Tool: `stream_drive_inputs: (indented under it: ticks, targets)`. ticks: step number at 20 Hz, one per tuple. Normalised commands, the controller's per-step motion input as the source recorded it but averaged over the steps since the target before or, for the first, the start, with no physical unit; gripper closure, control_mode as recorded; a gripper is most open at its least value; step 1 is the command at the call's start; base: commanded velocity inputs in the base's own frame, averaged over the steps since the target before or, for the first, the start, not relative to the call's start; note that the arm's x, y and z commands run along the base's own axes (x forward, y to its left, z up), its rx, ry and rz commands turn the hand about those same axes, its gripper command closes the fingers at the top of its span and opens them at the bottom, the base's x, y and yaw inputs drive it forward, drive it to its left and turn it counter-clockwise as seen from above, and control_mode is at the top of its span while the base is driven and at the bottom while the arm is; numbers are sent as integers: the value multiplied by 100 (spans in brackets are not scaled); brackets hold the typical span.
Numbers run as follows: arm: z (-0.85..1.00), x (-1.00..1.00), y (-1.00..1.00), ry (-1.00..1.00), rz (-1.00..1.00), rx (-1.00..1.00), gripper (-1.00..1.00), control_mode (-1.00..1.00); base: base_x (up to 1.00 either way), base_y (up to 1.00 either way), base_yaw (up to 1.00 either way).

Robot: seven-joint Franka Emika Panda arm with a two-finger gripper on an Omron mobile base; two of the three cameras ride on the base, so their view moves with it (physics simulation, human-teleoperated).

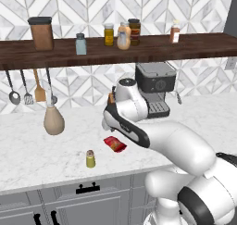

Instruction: Put the shaker and condiment bottle from the counter next to their counterparts in the cabinet.

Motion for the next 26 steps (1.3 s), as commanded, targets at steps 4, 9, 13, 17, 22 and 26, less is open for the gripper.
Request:
stream_drive_inputs:
  ticks: [4,9,13,17,22,26]
  targets:
    - [-32,18,0,0,0,0,-100,-100,0,0,0]
    - [-29,26,1,0,0,0,-100,-100,0,0,0]
    - [-28,20,7,0,0,0,-100,-100,0,0,0]
    - [-22,8,12,0,1,0,-100,-100,0,0,0]
    - [-22,11,6,0,1,0,-100,-100,0,0,0]
    - [-26,7,0,0,0,0,-100,-100,0,0,0]
